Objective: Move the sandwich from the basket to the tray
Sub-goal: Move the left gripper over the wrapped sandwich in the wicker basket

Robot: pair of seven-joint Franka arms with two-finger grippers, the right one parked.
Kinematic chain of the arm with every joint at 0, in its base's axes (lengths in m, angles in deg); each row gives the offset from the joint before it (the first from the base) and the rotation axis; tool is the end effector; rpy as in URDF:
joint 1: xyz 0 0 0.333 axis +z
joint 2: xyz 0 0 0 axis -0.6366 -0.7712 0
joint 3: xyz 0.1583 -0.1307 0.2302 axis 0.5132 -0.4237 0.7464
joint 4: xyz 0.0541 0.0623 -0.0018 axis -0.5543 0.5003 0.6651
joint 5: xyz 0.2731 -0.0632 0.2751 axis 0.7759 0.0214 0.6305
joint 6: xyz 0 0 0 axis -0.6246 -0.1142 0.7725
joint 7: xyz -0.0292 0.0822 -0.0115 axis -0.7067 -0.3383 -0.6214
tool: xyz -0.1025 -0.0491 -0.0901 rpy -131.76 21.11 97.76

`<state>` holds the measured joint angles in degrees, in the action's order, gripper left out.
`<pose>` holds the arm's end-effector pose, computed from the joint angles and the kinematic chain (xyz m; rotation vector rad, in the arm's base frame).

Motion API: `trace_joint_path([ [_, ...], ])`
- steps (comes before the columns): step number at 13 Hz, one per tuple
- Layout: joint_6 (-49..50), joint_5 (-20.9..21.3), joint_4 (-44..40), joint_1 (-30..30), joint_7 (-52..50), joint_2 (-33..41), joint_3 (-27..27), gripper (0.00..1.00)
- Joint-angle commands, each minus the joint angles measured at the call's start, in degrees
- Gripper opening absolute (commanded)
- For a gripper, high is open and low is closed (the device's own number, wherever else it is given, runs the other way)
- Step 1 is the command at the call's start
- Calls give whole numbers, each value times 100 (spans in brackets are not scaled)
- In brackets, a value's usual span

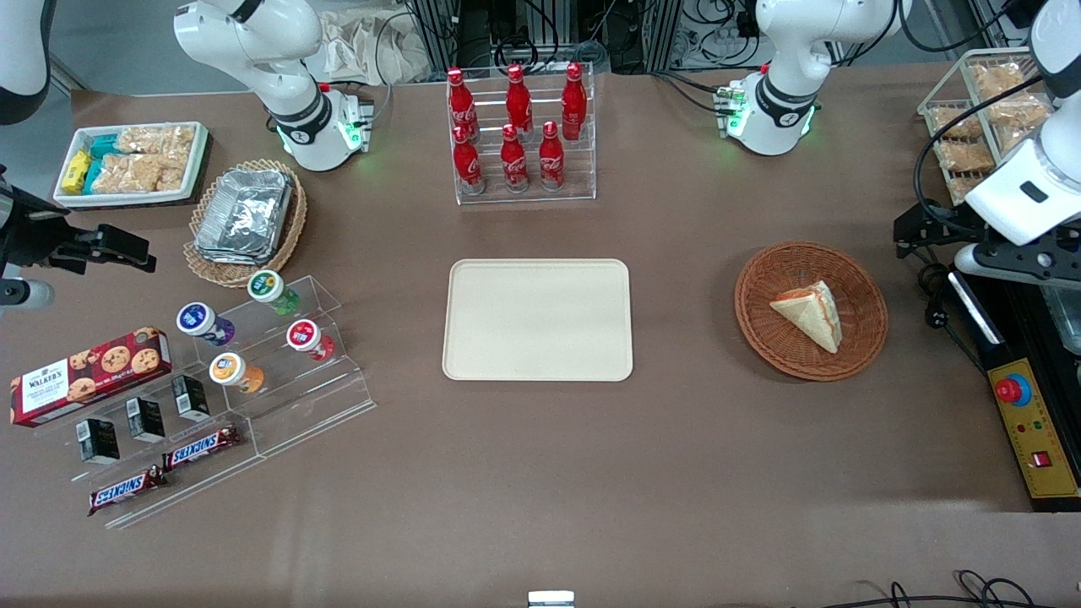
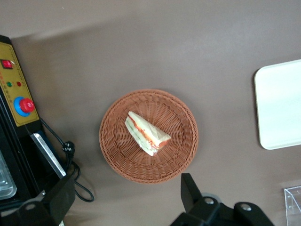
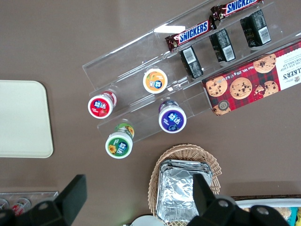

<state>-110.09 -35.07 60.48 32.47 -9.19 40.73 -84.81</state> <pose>0.5597 -0.0334 0.5617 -3.0963 0.3361 0.0228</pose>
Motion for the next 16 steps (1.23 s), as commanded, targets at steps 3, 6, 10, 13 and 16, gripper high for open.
trace_joint_path([
  [3, 308, 41, -471, 65, -207, -331, -22, 100],
  [6, 511, 42, -112, 65, -1046, -305, -14, 100],
  [10, -206, 50, 1237, 65, -2217, 333, 135, 100],
  [13, -1734, 68, 3083, 48, -4323, 1091, 136, 100],
  [16, -2590, 103, 3887, 4, -5251, 1119, 109, 100],
])
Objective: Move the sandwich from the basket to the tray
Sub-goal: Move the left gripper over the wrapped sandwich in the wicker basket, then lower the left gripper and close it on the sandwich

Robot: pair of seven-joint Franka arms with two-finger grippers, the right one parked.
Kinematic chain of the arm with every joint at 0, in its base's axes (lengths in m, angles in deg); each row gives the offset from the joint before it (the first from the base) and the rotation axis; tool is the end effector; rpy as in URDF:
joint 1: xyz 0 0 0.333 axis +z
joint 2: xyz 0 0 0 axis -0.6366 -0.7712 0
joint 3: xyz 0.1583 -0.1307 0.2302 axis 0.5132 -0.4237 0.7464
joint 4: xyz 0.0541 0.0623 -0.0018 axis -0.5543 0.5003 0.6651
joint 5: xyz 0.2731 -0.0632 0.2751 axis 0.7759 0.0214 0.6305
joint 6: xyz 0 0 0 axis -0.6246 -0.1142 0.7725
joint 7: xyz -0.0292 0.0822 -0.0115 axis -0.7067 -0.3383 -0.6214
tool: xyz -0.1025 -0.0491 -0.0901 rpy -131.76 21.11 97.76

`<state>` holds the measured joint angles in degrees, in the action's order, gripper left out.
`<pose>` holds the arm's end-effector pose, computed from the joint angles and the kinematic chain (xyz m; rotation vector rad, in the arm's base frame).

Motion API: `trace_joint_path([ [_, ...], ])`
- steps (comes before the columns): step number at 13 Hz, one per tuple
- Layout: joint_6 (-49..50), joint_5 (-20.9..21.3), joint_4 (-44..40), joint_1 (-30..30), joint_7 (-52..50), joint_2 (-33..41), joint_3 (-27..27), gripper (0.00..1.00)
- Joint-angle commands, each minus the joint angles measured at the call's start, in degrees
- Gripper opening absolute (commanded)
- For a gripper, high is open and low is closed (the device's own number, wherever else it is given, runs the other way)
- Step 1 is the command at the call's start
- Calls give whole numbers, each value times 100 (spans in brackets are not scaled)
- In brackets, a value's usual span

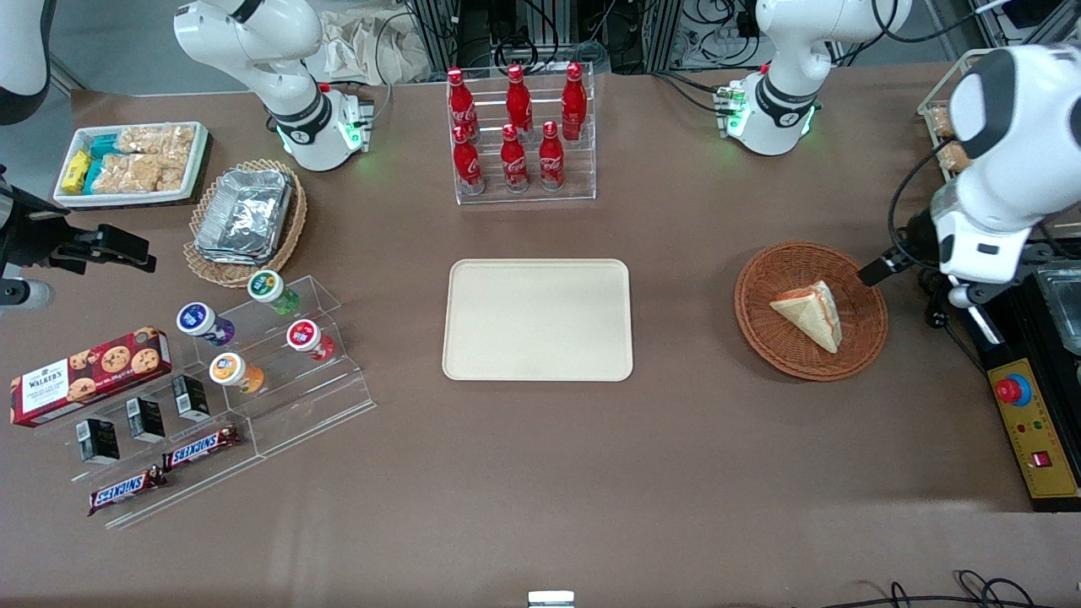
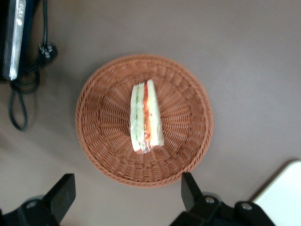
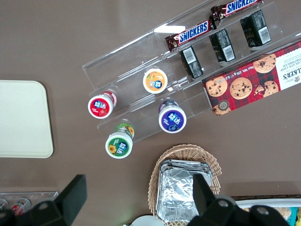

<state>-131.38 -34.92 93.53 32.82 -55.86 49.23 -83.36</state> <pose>0.4990 -0.0140 0.3995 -2.9546 -0.9420 0.0949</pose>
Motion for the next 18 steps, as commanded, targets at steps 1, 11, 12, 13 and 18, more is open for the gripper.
trace_joint_path([
  [1, -671, 88, 740, -40, -602, 233, -44, 100],
  [11, -2773, 96, 1910, -4, -602, -443, -44, 100],
  [12, -2974, 96, 1945, -4, -602, -566, -44, 100],
  [13, -3133, 96, 1981, -4, -602, -689, -44, 100],
  [18, -4038, 96, 2253, 13, -594, -1216, -27, 100],
])
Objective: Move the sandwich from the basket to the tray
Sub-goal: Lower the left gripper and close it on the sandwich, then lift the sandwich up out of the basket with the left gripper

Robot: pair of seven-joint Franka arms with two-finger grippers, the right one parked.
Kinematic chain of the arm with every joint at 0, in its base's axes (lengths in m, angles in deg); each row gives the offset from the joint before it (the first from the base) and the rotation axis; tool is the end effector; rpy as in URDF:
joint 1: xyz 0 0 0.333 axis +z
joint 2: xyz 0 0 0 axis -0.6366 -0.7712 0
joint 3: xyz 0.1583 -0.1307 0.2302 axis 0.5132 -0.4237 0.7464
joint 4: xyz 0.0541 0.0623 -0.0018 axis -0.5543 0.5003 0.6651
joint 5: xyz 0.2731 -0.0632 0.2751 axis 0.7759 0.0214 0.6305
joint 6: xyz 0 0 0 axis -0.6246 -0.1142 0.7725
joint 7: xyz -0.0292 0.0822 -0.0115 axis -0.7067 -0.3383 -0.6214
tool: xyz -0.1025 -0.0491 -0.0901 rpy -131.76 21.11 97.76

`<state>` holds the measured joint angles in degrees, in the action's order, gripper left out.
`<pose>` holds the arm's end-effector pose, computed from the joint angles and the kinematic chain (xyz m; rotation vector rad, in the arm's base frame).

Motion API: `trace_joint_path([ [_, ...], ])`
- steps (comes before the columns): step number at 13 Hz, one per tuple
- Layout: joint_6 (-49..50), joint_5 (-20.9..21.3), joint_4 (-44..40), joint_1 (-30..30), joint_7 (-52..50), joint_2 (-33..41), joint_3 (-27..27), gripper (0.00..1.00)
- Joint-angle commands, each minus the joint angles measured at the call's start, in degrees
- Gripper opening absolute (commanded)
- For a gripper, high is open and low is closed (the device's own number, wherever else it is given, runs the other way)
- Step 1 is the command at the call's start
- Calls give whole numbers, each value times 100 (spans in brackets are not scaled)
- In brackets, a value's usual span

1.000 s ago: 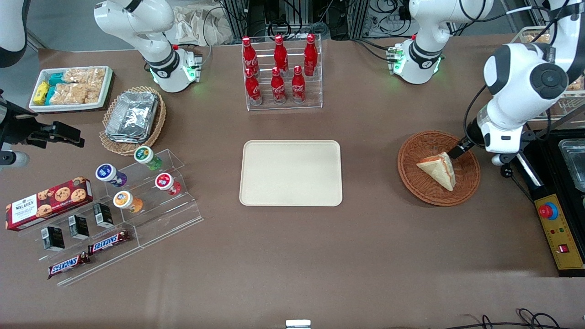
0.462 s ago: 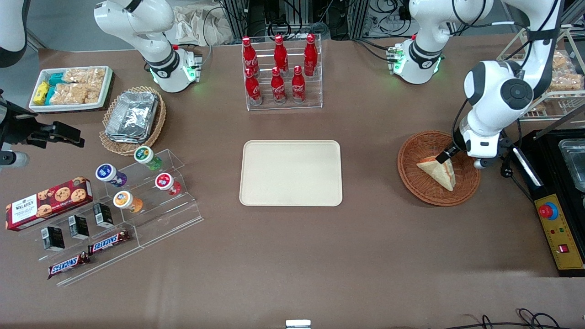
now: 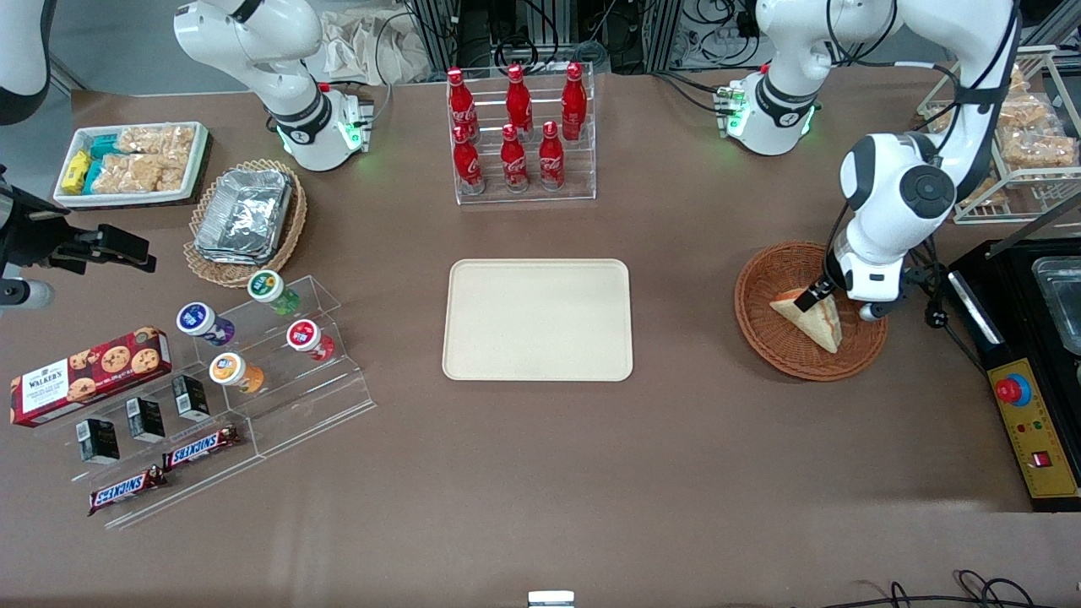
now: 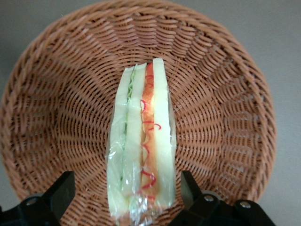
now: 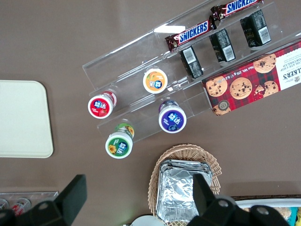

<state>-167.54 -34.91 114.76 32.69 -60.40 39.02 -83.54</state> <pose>0.4589 -0.0179 0.2106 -2.9497 -1.0422 -0.0288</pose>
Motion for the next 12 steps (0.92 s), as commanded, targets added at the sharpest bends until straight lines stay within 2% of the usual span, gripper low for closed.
trace_joint_path([
  [1, -476, 96, 130, 26, -131, -239, -9, 77],
  [2, -468, 96, 122, 26, -149, -196, -1, 26],
  [3, -450, 96, 122, 35, -140, -178, 8, 0],
  [6, -398, 87, 60, 26, -298, -108, 0, 0],
  [9, 443, 139, -176, 26, -115, 286, -9, 0],
  [12, 1122, 139, -414, 9, 797, 760, -18, 0],
])
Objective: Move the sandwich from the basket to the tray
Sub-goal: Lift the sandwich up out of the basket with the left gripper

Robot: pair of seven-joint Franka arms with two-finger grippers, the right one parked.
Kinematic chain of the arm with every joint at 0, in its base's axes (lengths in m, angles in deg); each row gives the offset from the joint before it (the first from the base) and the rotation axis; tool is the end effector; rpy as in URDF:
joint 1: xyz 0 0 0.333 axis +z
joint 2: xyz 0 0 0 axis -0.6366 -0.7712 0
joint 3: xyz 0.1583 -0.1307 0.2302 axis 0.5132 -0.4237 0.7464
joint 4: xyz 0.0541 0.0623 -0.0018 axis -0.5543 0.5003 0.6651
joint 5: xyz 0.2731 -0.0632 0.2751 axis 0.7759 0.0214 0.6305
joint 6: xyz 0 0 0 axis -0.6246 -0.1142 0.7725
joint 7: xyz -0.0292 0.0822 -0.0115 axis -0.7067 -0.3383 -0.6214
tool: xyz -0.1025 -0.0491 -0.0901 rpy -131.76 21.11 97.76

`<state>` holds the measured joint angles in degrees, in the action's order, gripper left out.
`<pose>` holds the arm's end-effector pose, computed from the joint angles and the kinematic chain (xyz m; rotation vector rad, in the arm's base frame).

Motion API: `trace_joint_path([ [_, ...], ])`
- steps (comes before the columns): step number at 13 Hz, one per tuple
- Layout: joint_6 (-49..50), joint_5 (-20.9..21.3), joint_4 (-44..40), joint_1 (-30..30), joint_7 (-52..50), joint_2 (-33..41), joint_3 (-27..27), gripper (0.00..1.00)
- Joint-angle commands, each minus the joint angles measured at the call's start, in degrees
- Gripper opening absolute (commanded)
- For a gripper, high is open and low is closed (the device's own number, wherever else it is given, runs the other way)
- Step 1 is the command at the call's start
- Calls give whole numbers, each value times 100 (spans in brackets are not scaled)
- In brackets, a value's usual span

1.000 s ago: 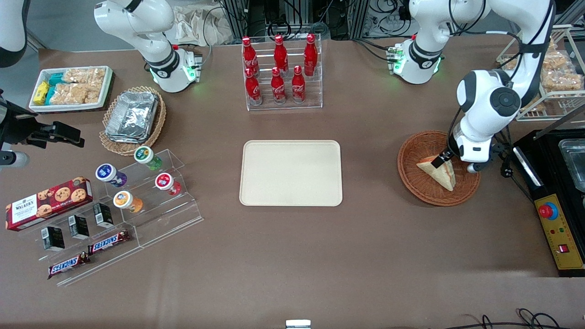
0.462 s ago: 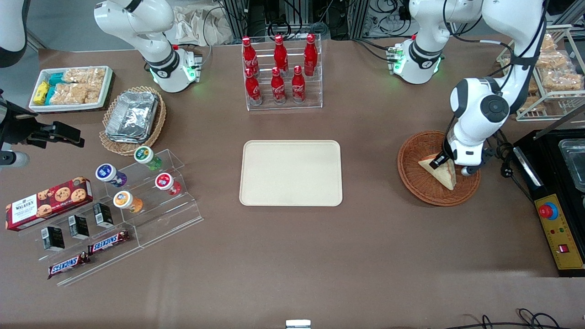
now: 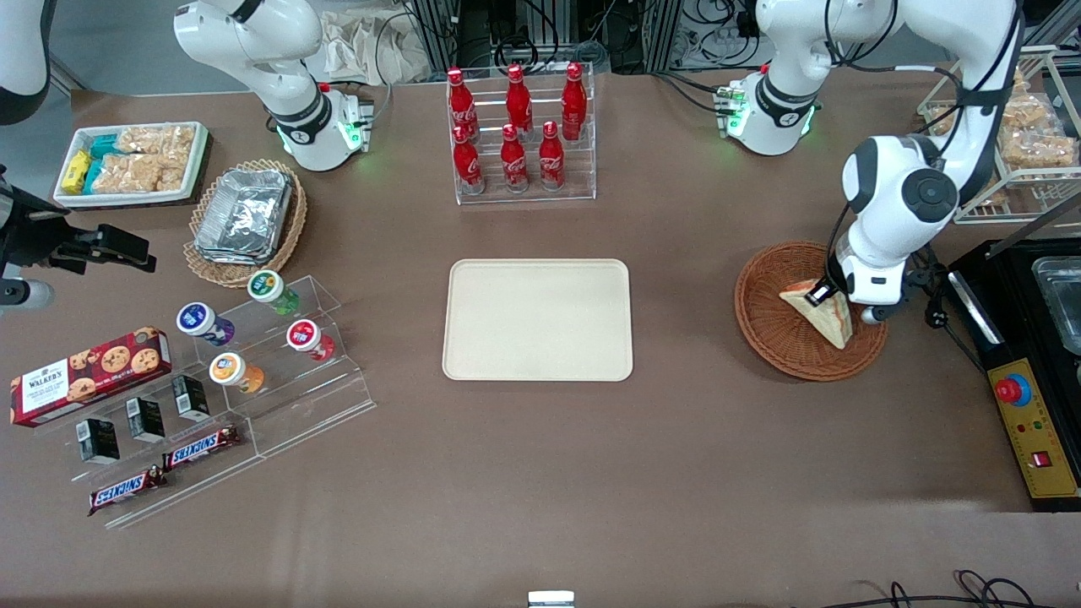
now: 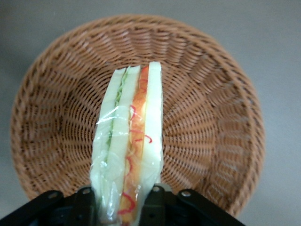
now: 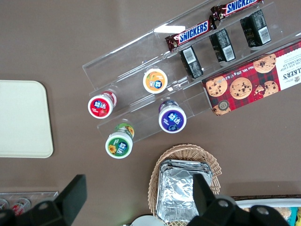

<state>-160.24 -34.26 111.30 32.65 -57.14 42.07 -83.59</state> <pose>0.4709 -0.0188 0.2468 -2.9720 -0.9422 -0.0110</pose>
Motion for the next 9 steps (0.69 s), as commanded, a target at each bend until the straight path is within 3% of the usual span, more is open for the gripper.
trace_joint_path([
  [1, 507, 75, -147, 13, 814, 623, -12, 0],
  [4, 1793, 75, -1022, -40, 1387, 765, -108, 0],
  [6, 3200, 75, -2032, -40, 1747, 599, -406, 0],
  [9, 4092, 48, -2844, -40, 1854, 502, -986, 0],
])
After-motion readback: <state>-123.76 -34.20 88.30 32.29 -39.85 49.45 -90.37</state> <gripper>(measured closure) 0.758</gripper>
